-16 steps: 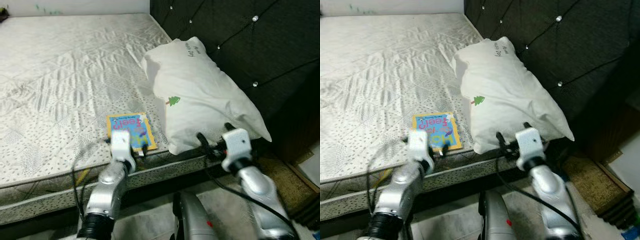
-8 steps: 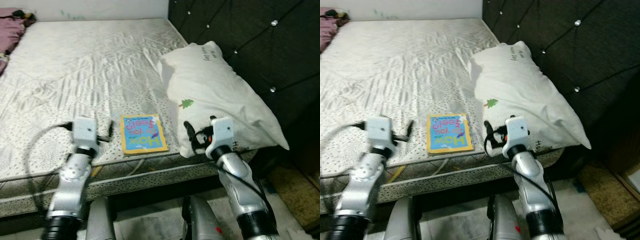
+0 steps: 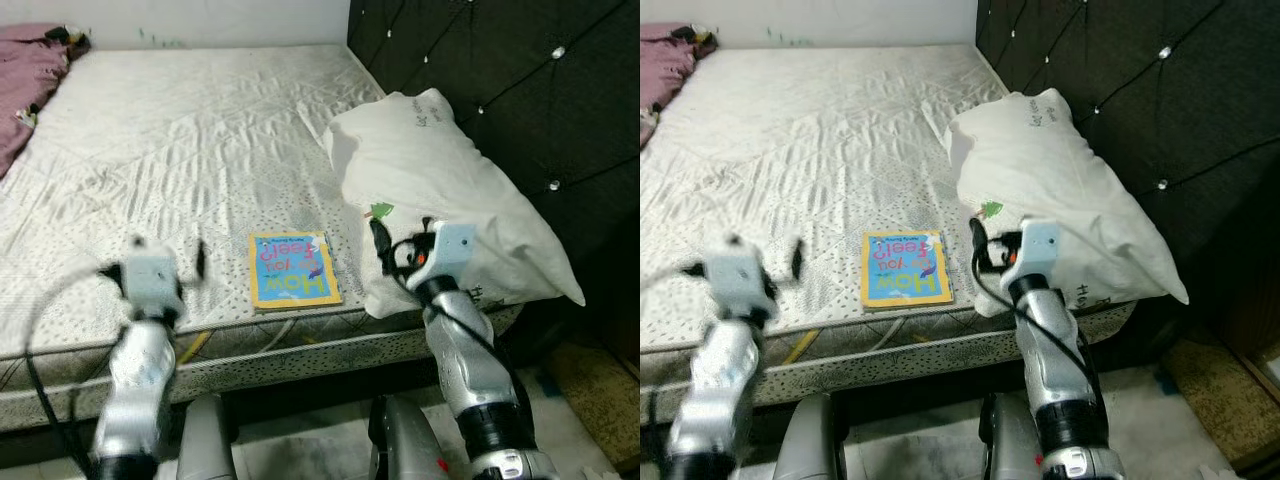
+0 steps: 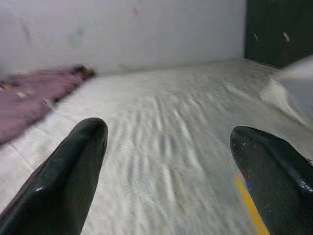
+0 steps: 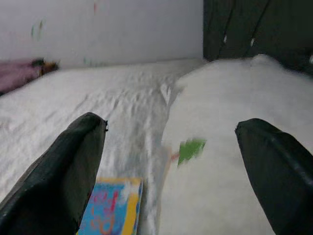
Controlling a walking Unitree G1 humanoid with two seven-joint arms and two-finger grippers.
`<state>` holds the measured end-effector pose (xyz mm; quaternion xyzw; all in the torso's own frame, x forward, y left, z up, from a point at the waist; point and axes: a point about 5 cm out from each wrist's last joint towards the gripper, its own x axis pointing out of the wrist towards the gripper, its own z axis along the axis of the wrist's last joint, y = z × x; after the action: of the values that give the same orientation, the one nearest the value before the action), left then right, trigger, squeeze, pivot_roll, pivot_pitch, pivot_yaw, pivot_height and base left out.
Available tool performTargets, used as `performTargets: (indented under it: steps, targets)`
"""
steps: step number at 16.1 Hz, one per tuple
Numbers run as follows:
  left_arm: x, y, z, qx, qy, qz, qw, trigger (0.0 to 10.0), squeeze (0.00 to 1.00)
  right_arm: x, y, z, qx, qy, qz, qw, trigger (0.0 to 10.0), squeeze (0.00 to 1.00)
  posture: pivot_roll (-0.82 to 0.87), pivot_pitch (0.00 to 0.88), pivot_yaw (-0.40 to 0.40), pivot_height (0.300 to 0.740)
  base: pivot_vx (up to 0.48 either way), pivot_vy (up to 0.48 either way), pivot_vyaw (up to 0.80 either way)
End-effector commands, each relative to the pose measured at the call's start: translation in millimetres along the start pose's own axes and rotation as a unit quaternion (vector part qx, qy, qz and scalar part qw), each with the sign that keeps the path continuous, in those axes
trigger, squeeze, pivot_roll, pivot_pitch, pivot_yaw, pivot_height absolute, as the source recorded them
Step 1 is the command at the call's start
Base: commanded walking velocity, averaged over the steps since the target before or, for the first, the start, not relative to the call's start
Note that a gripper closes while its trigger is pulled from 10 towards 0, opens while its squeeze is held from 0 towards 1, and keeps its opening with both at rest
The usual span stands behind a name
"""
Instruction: Clean up the room
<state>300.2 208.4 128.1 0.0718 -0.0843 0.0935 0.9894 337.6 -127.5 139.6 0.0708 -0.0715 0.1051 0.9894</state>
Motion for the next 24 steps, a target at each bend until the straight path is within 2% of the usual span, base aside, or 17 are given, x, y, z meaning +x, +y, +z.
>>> performTargets:
  steps: [1, 3, 6, 10, 13, 14, 15, 19, 24]
  targets:
    - [5.5, 6.5, 2, 0.001, -0.007, 0.018, 1.0, 10.0, 0.0, 7.1, -1.8, 8, 0.002, -0.015, 0.001, 1.0, 10.0, 0.0, 0.03, 0.0, -0.025, 0.583, 0.0, 0.0, 0.0]
    - [10.8, 7.4, 7, 0.003, -0.019, 0.017, 1.0, 10.0, 0.0, 14.8, -3.3, 13, -0.003, -0.026, 0.006, 1.0, 10.0, 0.0, 0.05, 0.0, -0.024, 0.603, 0.0, 0.0, 0.0]
    - [0.7, -0.2, -3, 0.0, -0.013, 0.01, 1.0, 10.0, 0.0, 15.6, -8.4, 10, -0.003, -0.024, -0.005, 1.0, 10.0, 0.0, 0.07, 0.0, -0.028, 0.638, 0.0, 0.0, 0.0]
    - [-2.2, -9.4, -10, -0.02, 0.0, 0.004, 1.0, 10.0, 0.0, 16.8, -7.7, 10, -0.007, -0.027, -0.001, 1.0, 10.0, 0.0, 0.04, 0.0, -0.009, 0.668, 0.0, 0.0, 0.0]
    - [-0.8, -15.5, -11, -0.022, 0.003, -0.006, 1.0, 10.0, 0.0, 13.9, -8.8, 8, -0.008, -0.029, -0.005, 1.0, 10.0, 0.0, 0.04, 0.0, -0.003, 0.683, 0.0, 0.0, 0.0]
    - [1.4, -21.4, 0, -0.036, -0.021, -0.023, 0.999, 10.0, 0.0, 8.1, -10.7, 2, -0.007, -0.019, -0.006, 1.0, 10.0, 0.0, 0.06, 0.0, -0.008, 0.698, 0.0, 0.0, 0.0]
    - [0.8, -20.8, 2, -0.03, -0.023, -0.018, 0.999, 10.0, 0.0, 6.2, -10.4, -3, -0.008, -0.011, -0.006, 1.0, 10.0, 0.0, 0.06, 0.0, -0.013, 0.703, 0.0, 0.0, 0.0]
    - [-11.5, -16.3, -11, -0.032, -0.005, -0.009, 0.999, 10.0, 0.0, -6.8, -9.1, -17, -0.001, 0.007, -0.022, 1.0, 10.0, 0.0, 0.03, 0.0, 0.0, 0.74, 0.0, 0.0, 0.0]
    - [-15.6, -21.7, -11, -0.03, -0.001, -0.019, 0.999, 10.0, 0.0, -9.9, -10.8, -19, -0.01, 0.012, -0.034, 0.999, 10.0, 0.0, 0.02, 0.0, -0.019, 0.74, 0.0, 0.0, 0.0]
